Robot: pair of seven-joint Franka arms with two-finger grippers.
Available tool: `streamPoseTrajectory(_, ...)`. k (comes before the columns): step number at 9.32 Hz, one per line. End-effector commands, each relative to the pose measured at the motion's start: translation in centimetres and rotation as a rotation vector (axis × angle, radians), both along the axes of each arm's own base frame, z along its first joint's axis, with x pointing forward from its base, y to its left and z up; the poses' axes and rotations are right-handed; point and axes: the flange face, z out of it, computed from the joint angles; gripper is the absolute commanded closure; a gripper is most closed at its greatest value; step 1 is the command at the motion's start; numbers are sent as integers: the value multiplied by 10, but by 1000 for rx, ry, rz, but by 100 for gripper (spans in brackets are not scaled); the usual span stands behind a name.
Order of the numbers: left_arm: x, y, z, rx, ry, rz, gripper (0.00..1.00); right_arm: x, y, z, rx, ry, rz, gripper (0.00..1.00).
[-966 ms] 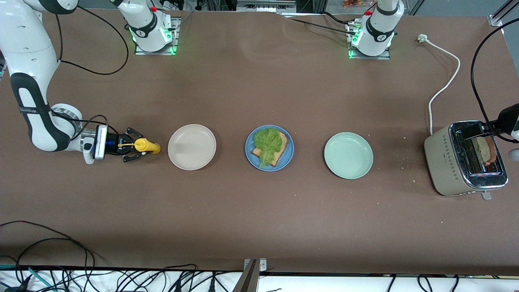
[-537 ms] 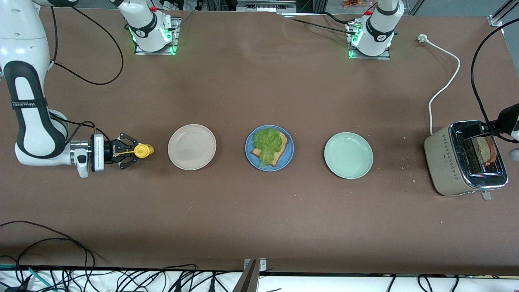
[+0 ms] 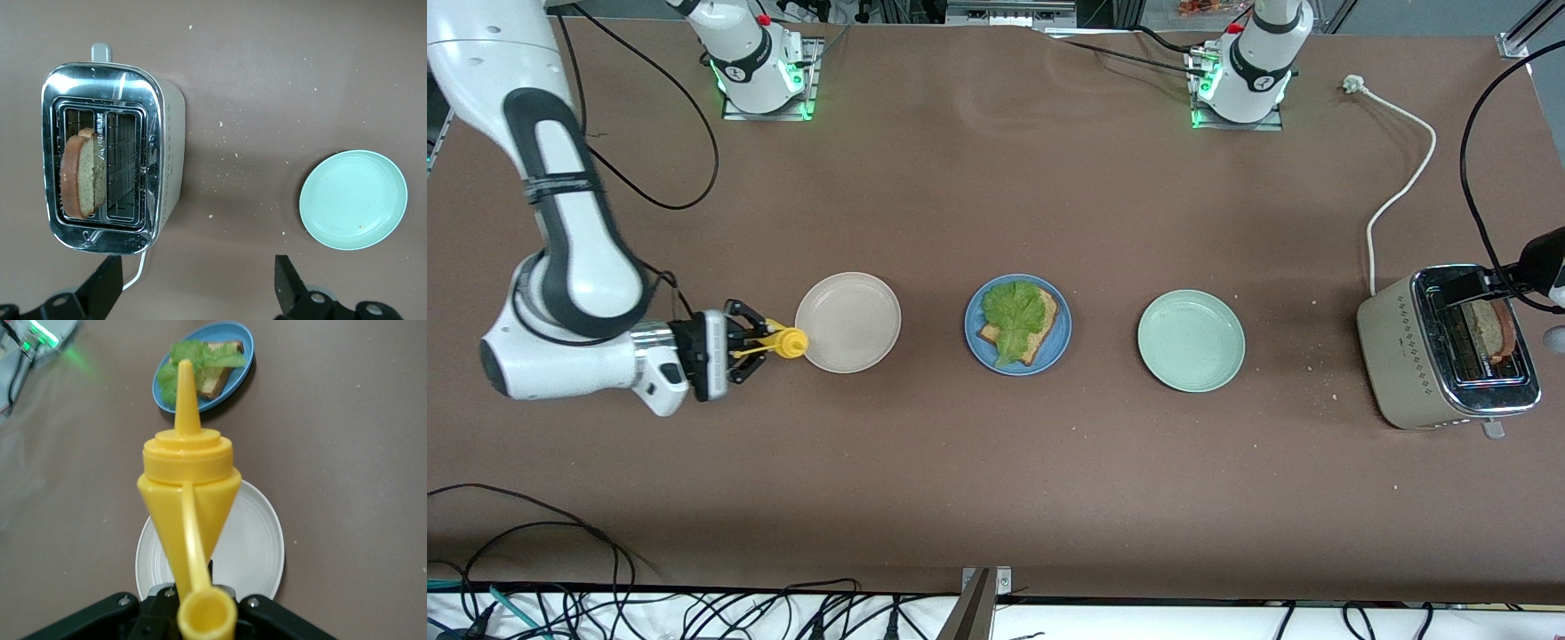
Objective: Make sandwich in blue plate with both arms
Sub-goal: 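Lift the yellow bottle with the right gripper toward the blue plate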
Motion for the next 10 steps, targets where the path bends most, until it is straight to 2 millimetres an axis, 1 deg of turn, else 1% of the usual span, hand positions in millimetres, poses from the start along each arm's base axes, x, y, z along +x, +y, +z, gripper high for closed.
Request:
streamPoseTrajectory(1, -1, 11, 4, 27, 4, 6, 0, 1, 92, 23, -254, -64, 41, 100)
streamPoseTrajectory(2, -2, 12, 4, 27, 5, 8, 0, -9, 137, 26, -366, -110, 87, 100)
streamPoseTrajectory(4, 0, 12, 4, 18, 2, 11, 0, -30, 196, 26, -544, -171, 97, 100)
streamPoseTrajectory(5, 0, 11, 4, 18, 2, 9, 0, -46, 232, 24, -631, -222, 114, 100)
streamPoseTrajectory(6, 0, 12, 4, 18, 2, 11, 0, -60, 257, 23, -731, -286, 124, 100)
streamPoseTrajectory(7, 0, 12, 1, 19, 7, 10, 0, -75, 281, 22, -789, -333, 150, 100)
streamPoseTrajectory(9, 0, 11, 0, 22, 9, 8, 0, -99, 315, 17, -897, -429, 202, 100)
streamPoseTrajectory(10, 0, 12, 0, 22, 9, 10, 0, -120, 337, 15, -963, -472, 214, 100)
